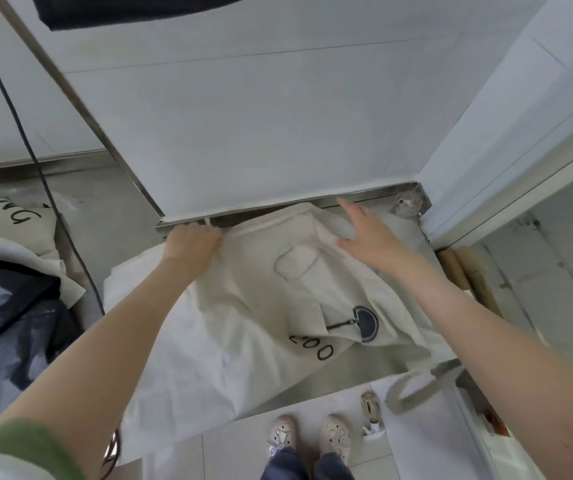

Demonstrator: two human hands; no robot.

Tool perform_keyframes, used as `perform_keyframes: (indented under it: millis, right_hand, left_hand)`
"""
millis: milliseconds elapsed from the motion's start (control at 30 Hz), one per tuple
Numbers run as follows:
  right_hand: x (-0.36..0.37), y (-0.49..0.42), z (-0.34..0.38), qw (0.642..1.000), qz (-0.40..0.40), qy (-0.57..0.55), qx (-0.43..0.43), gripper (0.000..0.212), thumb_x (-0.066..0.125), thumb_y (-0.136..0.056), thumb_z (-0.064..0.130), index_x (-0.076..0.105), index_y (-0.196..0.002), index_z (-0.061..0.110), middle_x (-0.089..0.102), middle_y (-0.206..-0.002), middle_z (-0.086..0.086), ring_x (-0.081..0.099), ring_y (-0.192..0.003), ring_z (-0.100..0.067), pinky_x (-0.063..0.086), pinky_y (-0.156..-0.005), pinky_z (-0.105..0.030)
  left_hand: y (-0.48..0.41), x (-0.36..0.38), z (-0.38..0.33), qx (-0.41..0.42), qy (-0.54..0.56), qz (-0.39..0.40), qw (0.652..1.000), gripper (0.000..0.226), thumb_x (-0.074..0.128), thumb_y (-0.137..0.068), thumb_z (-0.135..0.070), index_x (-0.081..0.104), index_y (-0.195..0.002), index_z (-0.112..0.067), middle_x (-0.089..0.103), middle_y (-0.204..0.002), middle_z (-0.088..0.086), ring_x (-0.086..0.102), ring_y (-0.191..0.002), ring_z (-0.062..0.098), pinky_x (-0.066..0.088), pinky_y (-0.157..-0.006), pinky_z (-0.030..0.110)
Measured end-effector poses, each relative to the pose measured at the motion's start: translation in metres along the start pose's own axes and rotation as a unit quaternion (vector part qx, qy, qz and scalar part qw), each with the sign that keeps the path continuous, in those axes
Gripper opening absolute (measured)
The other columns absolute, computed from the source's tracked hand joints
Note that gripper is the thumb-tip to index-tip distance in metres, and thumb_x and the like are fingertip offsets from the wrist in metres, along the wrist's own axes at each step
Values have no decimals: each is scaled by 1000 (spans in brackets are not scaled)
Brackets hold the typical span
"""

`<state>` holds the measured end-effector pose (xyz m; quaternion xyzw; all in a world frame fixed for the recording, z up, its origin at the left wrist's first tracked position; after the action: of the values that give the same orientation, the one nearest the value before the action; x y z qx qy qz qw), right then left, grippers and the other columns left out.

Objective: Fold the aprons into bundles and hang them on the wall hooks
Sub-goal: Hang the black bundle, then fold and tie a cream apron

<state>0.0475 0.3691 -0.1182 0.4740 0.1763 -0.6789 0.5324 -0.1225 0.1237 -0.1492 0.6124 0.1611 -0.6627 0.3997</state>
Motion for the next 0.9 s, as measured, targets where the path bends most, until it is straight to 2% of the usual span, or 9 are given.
perform_keyframes:
  millis: [133, 267, 333, 400, 500, 567, 700, 833, 900]
  right_hand:
    - [15, 38, -18, 997, 61, 16, 52, 94, 70, -79, 39, 10, -151, 29, 30, -152, -2, 28, -138, -23, 24, -112, -46]
    - [30, 81, -62, 985, 86, 13, 149, 94, 75, -73, 46, 21, -145, 20, 33, -149, 0, 31, -136, -23, 28, -109, -41]
    - [32, 98, -75, 981, 79, 29, 175, 75, 73, -75, 46, 38, -134, 17, 44, -136, 0, 39, -128, -23, 33, -99, -37]
    - [35, 112, -84, 980, 79, 49, 176, 55, 68, -80, 46, 51, -121, 13, 49, -121, -3, 43, -120, -25, 37, -92, -36]
    - [39, 126, -95, 983, 45, 42, 170, 41, 62, -87, 36, 60, -113, 4, 52, -110, -10, 46, -113, -29, 40, -93, -38]
    - [36, 131, -100, 985, 3, 13, 173, 31, 59, -90, 26, 64, -105, -1, 53, -104, -13, 49, -105, -30, 41, -90, -38]
    - [14, 142, -107, 969, -79, -110, 204, 27, 54, -95, 18, 54, -77, -3, 51, -76, -13, 50, -76, -28, 34, -65, -35]
    - [-24, 142, -118, 914, -171, -283, 235, 22, 57, -95, 20, 63, -79, 5, 55, -73, -7, 50, -71, -20, 39, -58, -25]
    - [-42, 141, -123, 894, -188, -334, 233, 22, 58, -94, 22, 66, -85, 4, 59, -77, -13, 53, -74, -20, 43, -66, -28]
  left_hand:
    - [19, 4, -13, -94, 109, -108, 984, 62, 62, -84, -16, 38, -140, -5, 46, -134, 19, 46, -118, 38, 33, -99, 46]
    - [67, -6, -79, 45, 226, -227, 946, 46, 49, -87, -35, 53, -116, 0, 59, -115, 17, 59, -99, 37, 45, -85, 44]
    - [91, -1, -113, 145, 231, -191, 943, 54, 35, -91, -48, 53, -117, -5, 58, -119, 12, 58, -105, 32, 39, -92, 40]
    - [102, 17, -131, 176, 212, -90, 957, 80, 19, -88, -66, 43, -134, -5, 42, -143, 13, 41, -132, 30, 27, -110, 42]
    - [104, 48, -133, 136, 203, 3, 970, 112, -16, -67, -84, 10, -152, -15, -5, -161, 6, -7, -148, 21, -8, -117, 45]
    - [98, 57, -127, 92, 213, -9, 973, 107, -20, -67, -83, -4, -152, -21, -16, -159, 3, -18, -146, 20, -17, -114, 46]
    - [91, 69, -116, -16, 249, -26, 968, 84, -9, -76, -72, -21, -144, -24, -22, -157, 0, -25, -143, 15, -20, -113, 46]
    - [104, 94, -97, -33, 207, -30, 977, 88, -10, -81, -69, -8, -152, -17, -7, -161, 4, -12, -147, 17, -7, -119, 43]
    - [111, 101, -88, -20, 198, -58, 978, 83, 2, -87, -67, -2, -153, -18, 2, -161, 2, -4, -148, 16, -3, -120, 40]
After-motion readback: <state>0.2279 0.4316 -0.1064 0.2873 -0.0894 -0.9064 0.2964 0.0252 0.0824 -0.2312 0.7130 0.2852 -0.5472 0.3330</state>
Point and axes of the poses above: each hand's wrist, its own y-axis away from the middle knuckle, its own x-axis out of the palm, z = x × y, the point moved 4 cm from there along -y, towards the middle knuckle
